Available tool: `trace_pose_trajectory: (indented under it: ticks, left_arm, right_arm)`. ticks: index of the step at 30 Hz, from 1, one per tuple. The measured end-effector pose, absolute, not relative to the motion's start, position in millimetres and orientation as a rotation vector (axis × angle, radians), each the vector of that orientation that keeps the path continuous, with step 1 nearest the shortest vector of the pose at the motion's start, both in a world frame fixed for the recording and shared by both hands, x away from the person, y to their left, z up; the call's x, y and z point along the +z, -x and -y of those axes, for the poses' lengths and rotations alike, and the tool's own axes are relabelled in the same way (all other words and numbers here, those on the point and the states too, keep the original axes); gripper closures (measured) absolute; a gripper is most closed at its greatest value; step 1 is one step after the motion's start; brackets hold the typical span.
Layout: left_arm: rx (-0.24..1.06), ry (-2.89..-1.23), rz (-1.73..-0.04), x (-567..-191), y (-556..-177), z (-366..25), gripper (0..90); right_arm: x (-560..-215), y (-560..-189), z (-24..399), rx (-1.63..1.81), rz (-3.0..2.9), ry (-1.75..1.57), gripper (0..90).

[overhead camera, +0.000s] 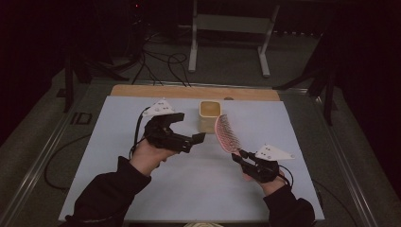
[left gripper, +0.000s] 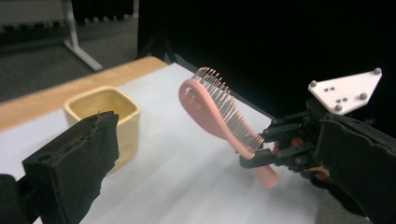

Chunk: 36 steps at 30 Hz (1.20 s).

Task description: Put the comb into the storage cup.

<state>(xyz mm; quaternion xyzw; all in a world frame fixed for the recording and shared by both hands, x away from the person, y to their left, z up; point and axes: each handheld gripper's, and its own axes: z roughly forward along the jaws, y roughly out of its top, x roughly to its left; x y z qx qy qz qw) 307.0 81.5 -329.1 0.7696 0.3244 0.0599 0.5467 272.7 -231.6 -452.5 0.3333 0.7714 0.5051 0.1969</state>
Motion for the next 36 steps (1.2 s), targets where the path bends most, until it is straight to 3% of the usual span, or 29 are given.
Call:
trace_pose_trajectory:
  ticks: [13, 18, 31, 36]
  left_arm:
    - [-0.016, -1.825, -0.888, -355, -327, -29, 0.5]
    - [-0.059, -1.836, -0.936, -366, -335, -16, 4.6]
    - [-0.166, -1.809, -0.998, -387, -349, -3, 43.3]
    - [-0.180, -1.774, -1.018, -391, -350, -4, 49.5]
  right_arm:
    - [-454, -273, 231, 1.414, -2.161, -0.934, 71.9]
    - [-454, -273, 230, 1.413, -2.157, -0.932, 71.9]
    - [-453, -272, 230, 1.404, -2.160, -0.922, 72.0]
    - [-454, -272, 230, 1.395, -2.157, -0.924, 71.9]
